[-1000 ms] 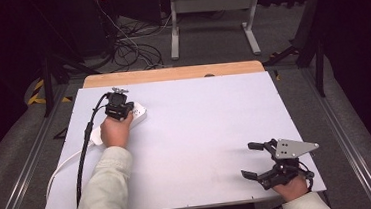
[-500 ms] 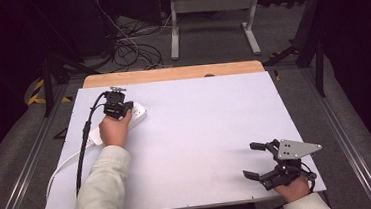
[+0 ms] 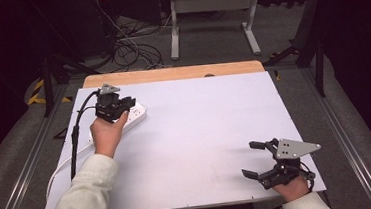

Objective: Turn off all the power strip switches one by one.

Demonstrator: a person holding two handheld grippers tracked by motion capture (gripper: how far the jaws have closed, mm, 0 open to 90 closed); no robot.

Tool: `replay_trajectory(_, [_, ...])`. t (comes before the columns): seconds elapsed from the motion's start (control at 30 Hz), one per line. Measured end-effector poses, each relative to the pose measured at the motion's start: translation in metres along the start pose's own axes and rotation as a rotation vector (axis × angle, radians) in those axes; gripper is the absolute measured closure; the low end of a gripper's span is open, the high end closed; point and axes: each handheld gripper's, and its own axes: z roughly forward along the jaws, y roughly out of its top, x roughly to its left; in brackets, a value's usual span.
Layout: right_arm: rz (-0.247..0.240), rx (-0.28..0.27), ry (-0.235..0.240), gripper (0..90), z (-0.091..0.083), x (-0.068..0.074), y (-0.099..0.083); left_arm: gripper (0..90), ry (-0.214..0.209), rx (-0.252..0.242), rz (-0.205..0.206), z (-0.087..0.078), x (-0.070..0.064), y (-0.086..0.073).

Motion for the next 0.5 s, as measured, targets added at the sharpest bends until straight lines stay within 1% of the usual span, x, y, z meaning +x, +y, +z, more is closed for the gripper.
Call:
replay_trajectory(0.03, [0.005,0.002,-0.002,9.4,0.0,0.0,0.0,71.1,-0.014,-0.018,0.006,-0.005,-0.002,-0.001])
replay_trajectory(0.13, [0.005,0.001,-0.004,9.4,0.0,0.0,0.0,66.8,-0.051,-0.063,0.045,-0.023,-0.012,-0.003])
replay_trajectory(0.2, [0.007,-0.001,-0.007,9.4,-0.001,0.001,0.0,63.7,-0.084,-0.092,0.062,-0.034,-0.019,-0.007])
replay_trajectory(0.23, [0.007,-0.005,-0.007,9.4,-0.001,0.001,0.0,61.7,-0.089,-0.104,0.072,-0.037,-0.021,-0.009])
replay_trajectory(0.27, [0.007,-0.004,-0.007,9.4,-0.001,0.001,0.0,59.7,-0.108,-0.119,0.071,-0.043,-0.024,-0.012])
replay_trajectory(0.37, [0.009,-0.005,-0.01,9.4,0.0,0.001,0.0,54.7,-0.148,-0.14,0.074,-0.053,-0.031,-0.02])
replay_trajectory(0.5, [0.011,-0.005,-0.011,9.4,0.0,0.001,0.001,47.3,-0.186,-0.169,0.091,-0.063,-0.038,-0.031])
